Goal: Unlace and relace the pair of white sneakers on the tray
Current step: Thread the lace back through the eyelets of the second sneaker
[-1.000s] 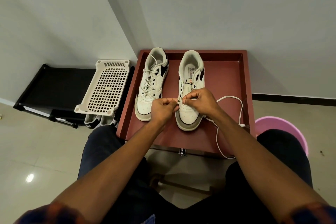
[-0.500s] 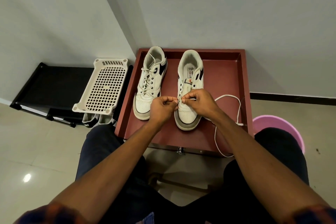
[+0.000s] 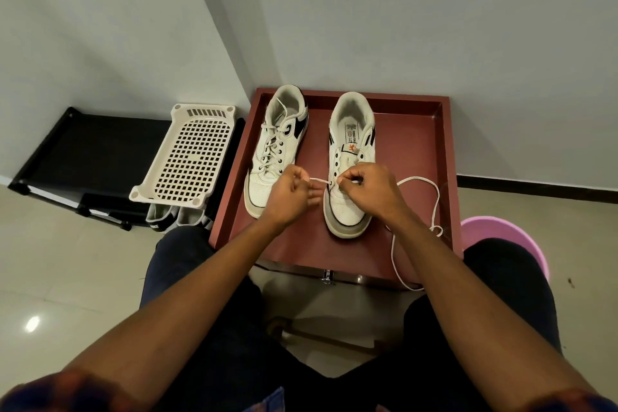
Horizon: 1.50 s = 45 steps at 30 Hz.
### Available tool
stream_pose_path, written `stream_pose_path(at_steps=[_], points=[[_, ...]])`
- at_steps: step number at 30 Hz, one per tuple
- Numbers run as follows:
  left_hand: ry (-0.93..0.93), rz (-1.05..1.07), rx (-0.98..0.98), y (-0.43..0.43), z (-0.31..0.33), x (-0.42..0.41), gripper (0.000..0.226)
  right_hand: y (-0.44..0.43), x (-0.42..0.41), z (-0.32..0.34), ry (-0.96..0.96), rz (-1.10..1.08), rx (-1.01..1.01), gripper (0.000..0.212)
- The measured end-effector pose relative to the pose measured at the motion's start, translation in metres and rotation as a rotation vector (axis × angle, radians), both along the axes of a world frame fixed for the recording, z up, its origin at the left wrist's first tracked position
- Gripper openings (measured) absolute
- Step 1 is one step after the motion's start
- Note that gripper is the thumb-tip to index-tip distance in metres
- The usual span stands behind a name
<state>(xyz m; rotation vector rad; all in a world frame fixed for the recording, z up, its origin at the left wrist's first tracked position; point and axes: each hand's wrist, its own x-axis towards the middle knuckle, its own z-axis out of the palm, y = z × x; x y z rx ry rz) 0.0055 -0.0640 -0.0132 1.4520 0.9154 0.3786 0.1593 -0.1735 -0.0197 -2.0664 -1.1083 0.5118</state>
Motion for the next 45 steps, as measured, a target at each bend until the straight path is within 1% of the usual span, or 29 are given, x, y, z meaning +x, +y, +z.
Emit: stream_pose_path(at_steps=[1, 2, 5, 8, 9, 10, 11, 13, 14, 15, 16, 18, 19, 21, 24, 28, 30, 32, 34, 37, 39, 40, 42, 45], points=[[-0.020, 0.032, -0.014, 0.003, 0.003, -0.004, 0.020, -0.002, 0.001, 0.000, -0.030, 0.005, 0.023, 0.011], [-0.041, 0.079, -0.018, 0.008, 0.009, -0.010, 0.020, -0.003, 0.001, 0.000, -0.083, 0.014, 0.041, 0.014], [-0.080, 0.202, -0.054, 0.025, 0.023, -0.025, 0.016, -0.004, -0.003, -0.005, -0.283, 0.022, 0.030, 0.031], [-0.004, 0.208, -0.017, 0.033, 0.024, -0.041, 0.009, -0.007, -0.007, -0.001, -0.446, 0.019, 0.055, 0.041], [0.053, 0.202, 0.046, 0.034, 0.020, -0.044, 0.009, -0.007, -0.010, 0.001, -0.516, 0.021, 0.071, 0.042], [0.126, 0.181, 0.157, 0.034, 0.016, -0.047, 0.010, -0.007, -0.014, 0.002, -0.568, 0.023, 0.083, 0.042], [0.198, 0.145, 0.312, 0.032, 0.013, -0.049, 0.012, -0.009, -0.019, 0.002, -0.576, 0.016, 0.083, 0.040], [0.288, 0.029, 0.632, 0.024, 0.011, -0.045, 0.025, -0.012, -0.028, 0.004, -0.469, -0.024, 0.038, 0.037], [0.296, -0.056, 0.733, 0.020, 0.010, -0.040, 0.032, -0.014, -0.034, 0.004, -0.399, -0.047, -0.003, 0.038], [0.284, -0.148, 0.794, 0.016, 0.009, -0.033, 0.037, -0.018, -0.039, 0.003, -0.364, -0.049, -0.047, 0.041], [0.279, -0.241, 0.829, 0.012, 0.007, -0.025, 0.038, -0.021, -0.043, 0.002, -0.366, -0.031, -0.092, 0.046], [0.348, -0.391, 0.857, 0.007, 0.001, -0.011, 0.032, -0.027, -0.051, 0.001, -0.402, 0.014, -0.186, 0.056], [0.402, -0.423, 0.858, 0.005, -0.002, -0.005, 0.027, -0.028, -0.055, 0.002, -0.413, 0.019, -0.217, 0.060], [0.465, -0.404, 0.852, 0.002, -0.005, 0.002, 0.026, -0.029, -0.063, 0.002, -0.449, 0.017, -0.257, 0.065], [0.454, -0.366, 0.852, 0.003, -0.002, 0.003, 0.031, -0.027, -0.069, 0.003, -0.543, 0.031, -0.326, 0.065], [0.462, -0.459, 0.849, 0.015, 0.005, -0.007, 0.025, -0.021, -0.075, -0.003, -0.604, 0.008, -0.362, 0.065], [0.478, -0.468, 0.869, 0.026, 0.013, -0.020, 0.024, -0.021, -0.076, -0.003, -0.605, 0.004, -0.392, 0.064], [0.491, -0.432, 0.887, 0.040, 0.024, -0.038, 0.023, -0.022, -0.072, -0.002, -0.575, -0.009, -0.399, 0.063], [0.533, -0.380, 0.854, 0.056, 0.034, -0.061, 0.019, -0.024, -0.069, -0.001, -0.561, -0.016, -0.400, 0.063], [0.731, -0.284, 0.776, 0.082, 0.045, -0.091, 0.020, -0.023, -0.069, -0.001, -0.505, -0.012, -0.432, 0.064], [0.838, -0.199, 0.827, 0.088, 0.047, -0.104, 0.022, -0.023, -0.070, -0.001, -0.481, -0.016, -0.432, 0.065], [0.834, -0.156, 0.866, 0.087, 0.045, -0.106, 0.022, -0.023, -0.070, 0.000, -0.480, -0.020, -0.429, 0.065], [0.751, -0.115, 0.927, 0.080, 0.039, -0.105, 0.023, -0.023, -0.069, 0.000, -0.476, -0.014, -0.432, 0.065], [0.656, -0.164, 0.976, 0.061, 0.030, -0.087, 0.041, -0.022, -0.069, 0.000, -0.475, -0.012, -0.431, 0.066]])
